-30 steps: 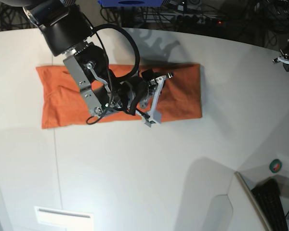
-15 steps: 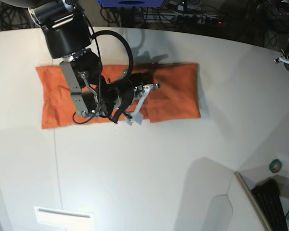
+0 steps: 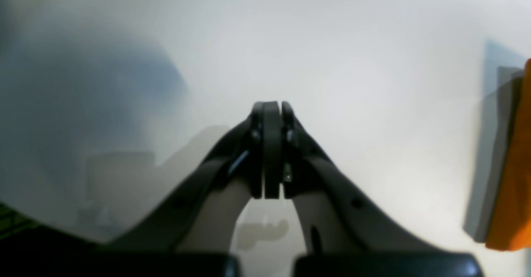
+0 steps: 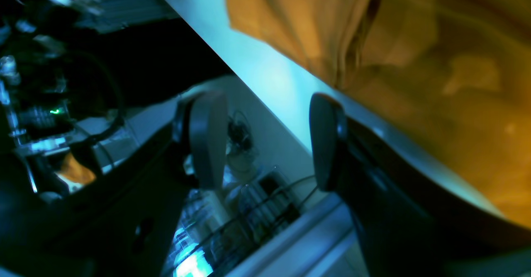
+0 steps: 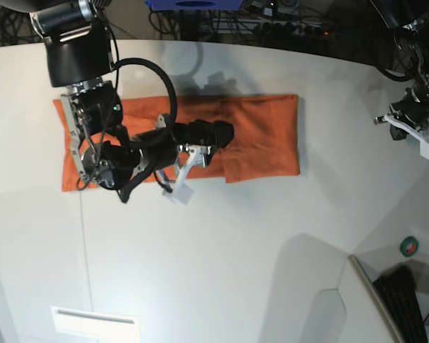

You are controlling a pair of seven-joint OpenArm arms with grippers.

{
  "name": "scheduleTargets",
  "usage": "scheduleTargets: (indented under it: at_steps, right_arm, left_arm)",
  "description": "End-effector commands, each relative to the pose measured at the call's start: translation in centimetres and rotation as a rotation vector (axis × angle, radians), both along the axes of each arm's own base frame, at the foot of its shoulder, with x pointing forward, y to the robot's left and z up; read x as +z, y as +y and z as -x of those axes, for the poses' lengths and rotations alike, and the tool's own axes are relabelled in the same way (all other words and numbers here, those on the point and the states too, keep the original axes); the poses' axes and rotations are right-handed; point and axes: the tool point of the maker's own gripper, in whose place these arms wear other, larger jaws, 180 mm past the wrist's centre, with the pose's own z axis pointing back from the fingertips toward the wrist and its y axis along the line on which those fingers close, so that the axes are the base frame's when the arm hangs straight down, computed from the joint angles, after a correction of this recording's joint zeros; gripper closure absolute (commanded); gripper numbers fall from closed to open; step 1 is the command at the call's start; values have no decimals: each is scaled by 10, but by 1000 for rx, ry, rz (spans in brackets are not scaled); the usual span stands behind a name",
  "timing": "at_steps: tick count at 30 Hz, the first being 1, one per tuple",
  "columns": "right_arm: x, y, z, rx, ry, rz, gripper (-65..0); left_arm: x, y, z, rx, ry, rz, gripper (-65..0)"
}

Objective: Layout the t-shirt on the table in an organized manner, then fold the t-shirt properly
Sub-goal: 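Withdraw the right gripper to the shirt's end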

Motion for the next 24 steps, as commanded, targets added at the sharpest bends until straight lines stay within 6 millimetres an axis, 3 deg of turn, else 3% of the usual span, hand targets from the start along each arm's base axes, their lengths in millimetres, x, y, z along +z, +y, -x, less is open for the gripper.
scheduleTargets:
  at_steps: [1, 5, 11, 15, 17, 20, 24]
  right_arm:
    - [19, 3, -7, 0, -60, -42, -306]
    - [27, -39, -23, -90, -257, 60, -306]
    - [0, -145, -42, -416, -424, 266, -321]
    - [-1, -221, -49, -606, -464, 367, -468]
    - [-7, -252, -49, -678, -440, 400, -474]
    - [-7, -281, -57, -709, -471, 394, -476]
    - [-26, -313, -57, -768, -430, 373, -474]
  left_arm:
    - [13, 5, -12, -12, -41, -23, 0]
    - [3, -23, -19, -70, -32, 8, 0]
    - [-20, -54, -23, -86, 12, 61, 0]
    - [-28, -66, -27, -113, 30, 77, 0]
    - [-29, -67, -27, -111, 33, 81, 0]
    - [-31, -79, -38, -142, 33, 92, 0]
    - [-43, -92, -44, -151, 62, 116, 0]
